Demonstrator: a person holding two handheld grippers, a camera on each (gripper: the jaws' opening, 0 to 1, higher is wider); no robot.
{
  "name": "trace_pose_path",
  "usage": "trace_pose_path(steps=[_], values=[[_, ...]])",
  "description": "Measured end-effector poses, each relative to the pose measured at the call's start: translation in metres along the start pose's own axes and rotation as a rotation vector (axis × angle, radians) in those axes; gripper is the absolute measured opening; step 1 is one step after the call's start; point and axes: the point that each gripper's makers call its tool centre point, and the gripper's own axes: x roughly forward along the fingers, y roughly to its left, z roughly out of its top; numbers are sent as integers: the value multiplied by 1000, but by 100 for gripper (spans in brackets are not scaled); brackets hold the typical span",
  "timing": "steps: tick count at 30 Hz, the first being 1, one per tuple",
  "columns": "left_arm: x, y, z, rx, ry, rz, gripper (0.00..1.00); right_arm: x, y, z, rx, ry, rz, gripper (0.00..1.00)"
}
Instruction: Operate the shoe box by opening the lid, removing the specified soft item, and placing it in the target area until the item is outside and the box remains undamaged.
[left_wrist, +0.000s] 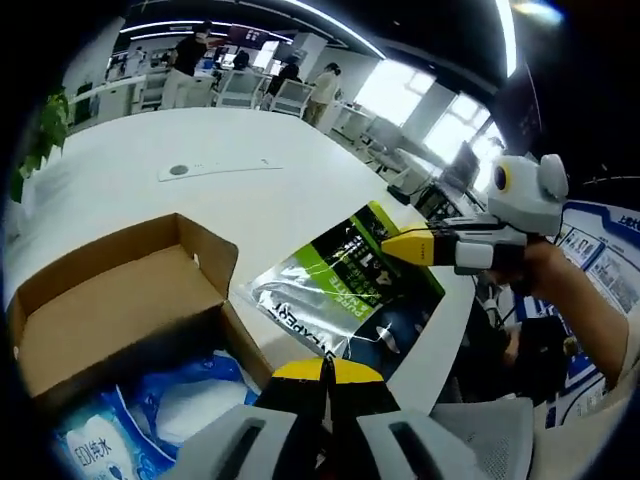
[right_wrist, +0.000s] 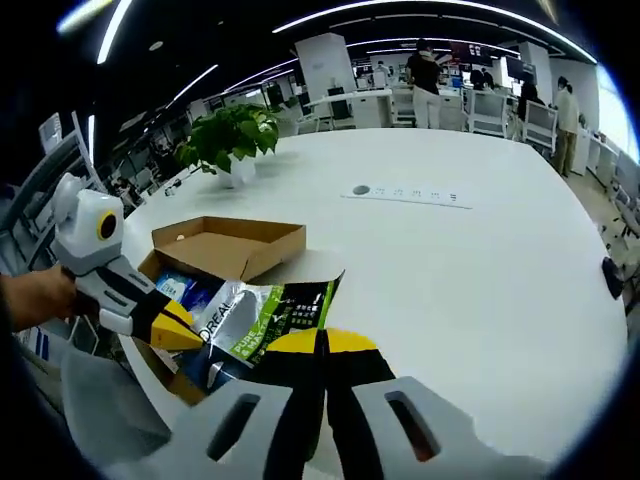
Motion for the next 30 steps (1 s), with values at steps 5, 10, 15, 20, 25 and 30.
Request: trace_pose_path(steps=[5,10,15,20,25,30], values=[[11,3,3,18,37,11,0,10,-10,-3,-17,22,-10,0],[23,9,7,42,79,27,0,19,-19,-2,-27,35,-15,0],[36,13,9,53,124,43,0,29,-29,-3,-35,52,-22,0],[50,13,8,94,175,60,0,37,-41,-6,-35,67,-27,0],[62,16,9,138,213,73,0,42,-52,-11,-21,76,-33,0],[74,18,9,173,250,79,0,49,-62,-16,-11,84,-38,0]])
